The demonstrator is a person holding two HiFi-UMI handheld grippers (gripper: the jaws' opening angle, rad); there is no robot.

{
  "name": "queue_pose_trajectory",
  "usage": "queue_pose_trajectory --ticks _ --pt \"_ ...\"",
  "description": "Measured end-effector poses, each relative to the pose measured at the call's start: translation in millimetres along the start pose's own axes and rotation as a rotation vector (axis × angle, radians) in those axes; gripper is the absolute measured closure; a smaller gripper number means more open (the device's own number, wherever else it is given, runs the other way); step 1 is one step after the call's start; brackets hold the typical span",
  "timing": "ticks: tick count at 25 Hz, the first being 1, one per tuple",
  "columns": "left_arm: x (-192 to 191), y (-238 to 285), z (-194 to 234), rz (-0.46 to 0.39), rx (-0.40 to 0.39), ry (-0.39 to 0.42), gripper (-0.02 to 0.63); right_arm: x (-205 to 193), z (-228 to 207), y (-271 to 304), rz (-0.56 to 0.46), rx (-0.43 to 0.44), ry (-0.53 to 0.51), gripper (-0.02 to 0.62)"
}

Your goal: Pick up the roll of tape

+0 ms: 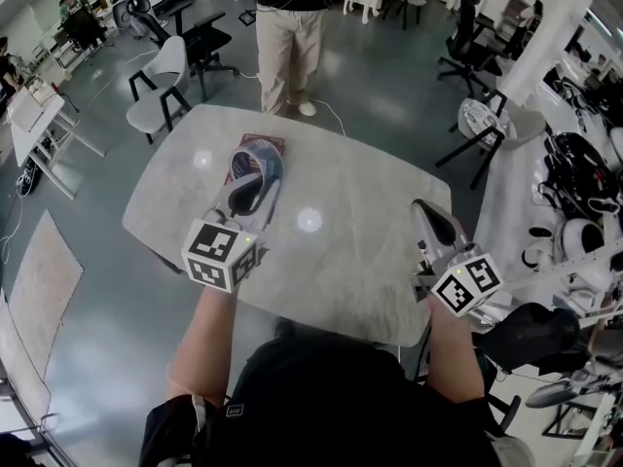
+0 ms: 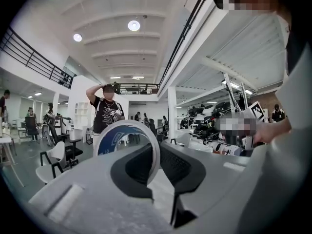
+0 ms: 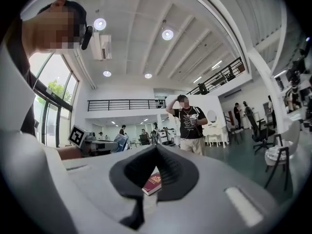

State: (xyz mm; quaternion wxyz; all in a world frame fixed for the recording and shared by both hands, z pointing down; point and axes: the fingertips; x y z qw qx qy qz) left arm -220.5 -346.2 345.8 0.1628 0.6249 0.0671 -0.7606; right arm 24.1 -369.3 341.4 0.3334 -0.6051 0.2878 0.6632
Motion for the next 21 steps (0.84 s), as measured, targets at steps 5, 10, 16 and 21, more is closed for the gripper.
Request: queue_pose_trajectory --ticks 5,10,16,21 --pt "2 1 2 0.0 0.004 -0.001 0.552 2 -2 5 -0.006 0.006 0.008 0.595" --pt "1 2 3 0.007 0.0 -0.011 0.552 2 1 9 -0.002 0.018 0.005 0.594" --pt "0 1 10 0.009 0.003 -0.019 0.552 -1 2 14 0.01 0.012 0.004 0.594" --pt "1 3 12 0.005 0.001 -0.01 0.552 -2 1 16 0.014 0.015 -0.002 0.595"
Point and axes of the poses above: the fingertips, and each gripper's own axes: y forward along the fingers, z to its left, x out of its top, and after that the axes turned 15 degrees about -y, right-handed
